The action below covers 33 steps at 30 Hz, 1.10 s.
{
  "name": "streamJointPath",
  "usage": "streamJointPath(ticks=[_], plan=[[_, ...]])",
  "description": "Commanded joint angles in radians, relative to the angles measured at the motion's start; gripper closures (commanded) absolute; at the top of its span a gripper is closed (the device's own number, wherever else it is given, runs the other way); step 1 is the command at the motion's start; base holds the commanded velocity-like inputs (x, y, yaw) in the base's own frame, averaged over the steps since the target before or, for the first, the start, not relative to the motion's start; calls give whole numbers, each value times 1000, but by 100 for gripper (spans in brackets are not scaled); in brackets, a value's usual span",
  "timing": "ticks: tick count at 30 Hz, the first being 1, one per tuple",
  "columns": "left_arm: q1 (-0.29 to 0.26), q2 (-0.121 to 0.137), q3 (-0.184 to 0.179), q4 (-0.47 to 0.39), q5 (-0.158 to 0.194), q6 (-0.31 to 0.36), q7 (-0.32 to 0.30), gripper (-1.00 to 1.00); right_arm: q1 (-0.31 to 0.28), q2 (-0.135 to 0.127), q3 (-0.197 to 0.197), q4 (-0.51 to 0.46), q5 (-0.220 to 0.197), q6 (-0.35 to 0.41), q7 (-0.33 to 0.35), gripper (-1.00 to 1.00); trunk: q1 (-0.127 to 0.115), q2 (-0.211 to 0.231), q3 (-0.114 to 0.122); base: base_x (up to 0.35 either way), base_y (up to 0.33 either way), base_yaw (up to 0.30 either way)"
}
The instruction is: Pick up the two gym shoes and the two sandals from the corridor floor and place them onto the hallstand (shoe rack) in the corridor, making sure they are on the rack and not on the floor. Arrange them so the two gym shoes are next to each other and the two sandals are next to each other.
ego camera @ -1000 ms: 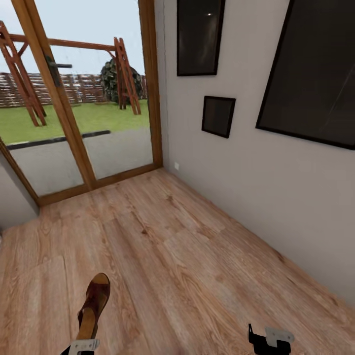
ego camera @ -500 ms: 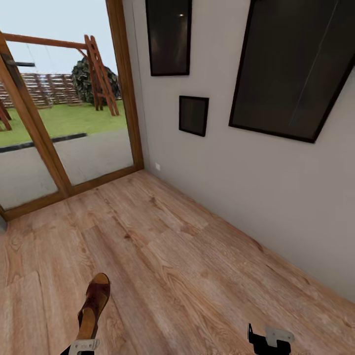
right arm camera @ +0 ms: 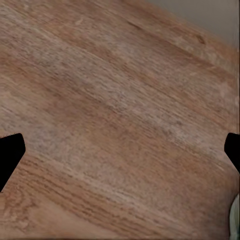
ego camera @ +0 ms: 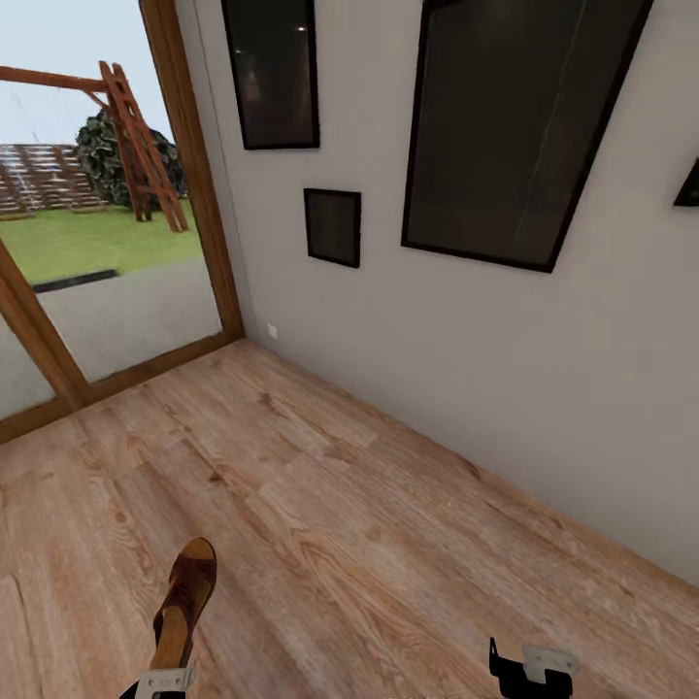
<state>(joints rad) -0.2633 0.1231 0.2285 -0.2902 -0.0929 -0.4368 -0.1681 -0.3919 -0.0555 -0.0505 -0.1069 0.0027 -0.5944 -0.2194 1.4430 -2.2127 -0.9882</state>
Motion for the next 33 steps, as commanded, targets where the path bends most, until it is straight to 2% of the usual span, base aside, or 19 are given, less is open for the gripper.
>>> streamJointPath(ticks=[1, 7, 19, 33], plan=[[-1, 0, 9, 0, -13, -3, -6, 100, -1, 0, -5, 1, 0, -4, 2, -100, 0, 0, -1, 0, 0, -268], [-1, 0, 9, 0, -13, -3, -5, 100, -1, 0, -5, 1, 0, -4, 2, -100, 0, 0, -1, -89, 75, -268], [-1, 0, 9, 0, -13, -3, -5, 100, -1, 0, -5, 1, 0, -4, 2, -100, 0, 0, -1, -203, 192, -268], [0, 0, 9, 0, -13, -3, -5, 100, -1, 0, -5, 1, 0, -4, 2, -100, 0, 0, -1, -7, 8, -268]])
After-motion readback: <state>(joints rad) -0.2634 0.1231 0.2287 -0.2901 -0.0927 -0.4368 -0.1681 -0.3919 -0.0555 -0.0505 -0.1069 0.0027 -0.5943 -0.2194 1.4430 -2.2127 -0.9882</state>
